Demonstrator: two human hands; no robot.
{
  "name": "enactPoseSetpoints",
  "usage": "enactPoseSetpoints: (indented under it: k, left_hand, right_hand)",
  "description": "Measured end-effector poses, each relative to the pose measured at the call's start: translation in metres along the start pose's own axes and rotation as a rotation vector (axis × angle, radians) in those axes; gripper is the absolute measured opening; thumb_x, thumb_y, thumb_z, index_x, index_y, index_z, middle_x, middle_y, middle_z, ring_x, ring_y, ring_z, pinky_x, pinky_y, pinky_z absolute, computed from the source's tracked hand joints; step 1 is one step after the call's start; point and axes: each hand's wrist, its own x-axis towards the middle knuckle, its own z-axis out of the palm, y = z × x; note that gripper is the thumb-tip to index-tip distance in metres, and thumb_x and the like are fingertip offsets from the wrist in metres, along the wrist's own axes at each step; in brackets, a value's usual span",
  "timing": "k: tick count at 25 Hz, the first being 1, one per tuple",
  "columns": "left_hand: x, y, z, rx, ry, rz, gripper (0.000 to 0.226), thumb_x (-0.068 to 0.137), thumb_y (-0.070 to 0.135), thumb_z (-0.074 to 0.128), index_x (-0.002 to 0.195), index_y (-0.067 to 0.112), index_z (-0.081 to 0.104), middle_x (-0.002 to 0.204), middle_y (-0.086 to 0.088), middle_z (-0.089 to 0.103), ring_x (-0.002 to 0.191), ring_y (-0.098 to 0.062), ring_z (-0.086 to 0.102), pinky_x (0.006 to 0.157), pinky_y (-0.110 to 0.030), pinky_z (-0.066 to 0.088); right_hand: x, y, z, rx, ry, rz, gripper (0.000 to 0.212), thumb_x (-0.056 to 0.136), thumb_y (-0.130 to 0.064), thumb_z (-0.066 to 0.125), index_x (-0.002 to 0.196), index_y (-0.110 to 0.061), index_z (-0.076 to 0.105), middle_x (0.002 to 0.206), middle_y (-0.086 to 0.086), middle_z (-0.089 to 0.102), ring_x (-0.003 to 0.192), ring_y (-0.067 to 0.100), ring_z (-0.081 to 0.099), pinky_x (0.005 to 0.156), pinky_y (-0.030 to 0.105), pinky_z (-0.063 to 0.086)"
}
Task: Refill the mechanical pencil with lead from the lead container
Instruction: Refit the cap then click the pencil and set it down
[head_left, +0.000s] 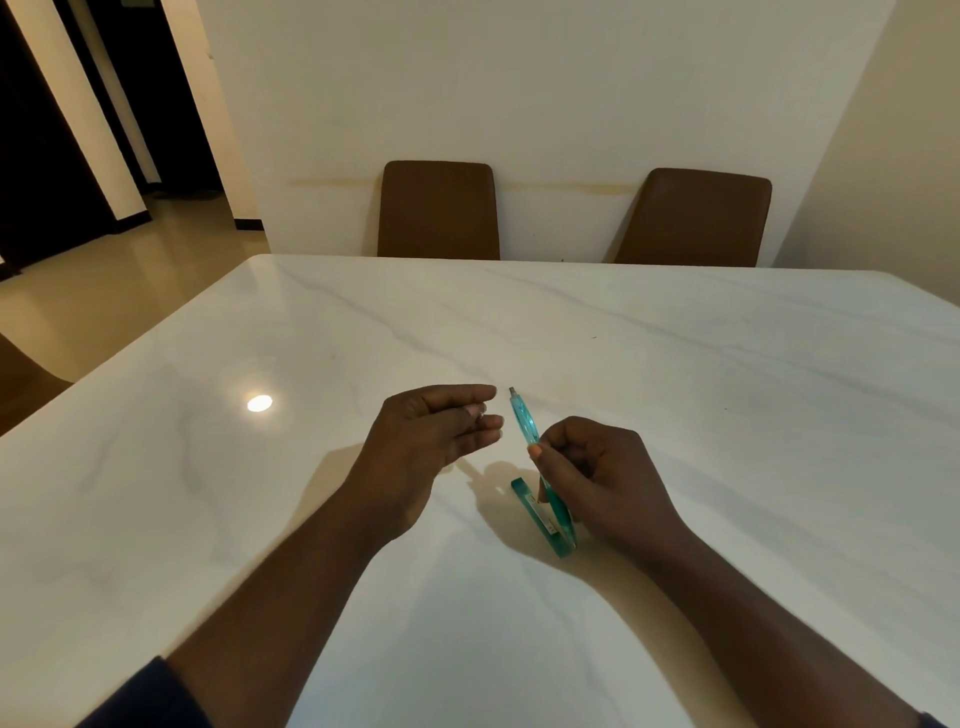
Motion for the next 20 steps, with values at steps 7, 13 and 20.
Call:
enactPoseSetpoints:
  k: [7, 13, 20]
  left_hand:
    - [0.0017, 0.0017, 0.0013, -0.092, 0.032, -0.027, 0.022, 0.089, -0.002, 0.059, 0.101, 0.011, 0.071, 0.083, -0.006, 0.071, 0.076, -0.014, 0.070, 0.068, -0.019, 0.057]
    - [0.0025, 0.0012, 0.0006, -0.085, 0.026, -0.030, 0.020, 0.087, 0.001, 0.061, 0.087, 0.016, 0.074, 0.078, 0.006, 0.076, 0.078, -0.008, 0.067, 0.072, -0.018, 0.055]
    - [0.0033, 0.0013, -0.0005, -0.089, -0.031, -0.018, 0.025, 0.090, -0.001, 0.056, 0.093, 0.017, 0.073, 0.080, 0.005, 0.076, 0.079, -0.009, 0.067, 0.073, -0.018, 0.055]
  right_hand:
    - [-0.0003, 0.0015, 0.0011, 0.024, -0.003, -0.017, 0.018, 0.091, -0.030, 0.062, 0.078, -0.019, 0.068, 0.062, 0.005, 0.071, 0.060, 0.028, 0.067, 0.057, 0.047, 0.056]
    - [-0.0015, 0.0023, 0.0012, 0.025, -0.031, -0.060, 0.017, 0.090, -0.025, 0.063, 0.075, -0.017, 0.067, 0.054, -0.008, 0.068, 0.047, 0.008, 0.059, 0.050, 0.022, 0.045]
    - [-0.0021, 0.0039, 0.0014, 0.031, -0.058, -0.087, 0.017, 0.089, -0.027, 0.065, 0.074, -0.020, 0.067, 0.052, -0.006, 0.065, 0.044, 0.003, 0.050, 0.049, 0.018, 0.039]
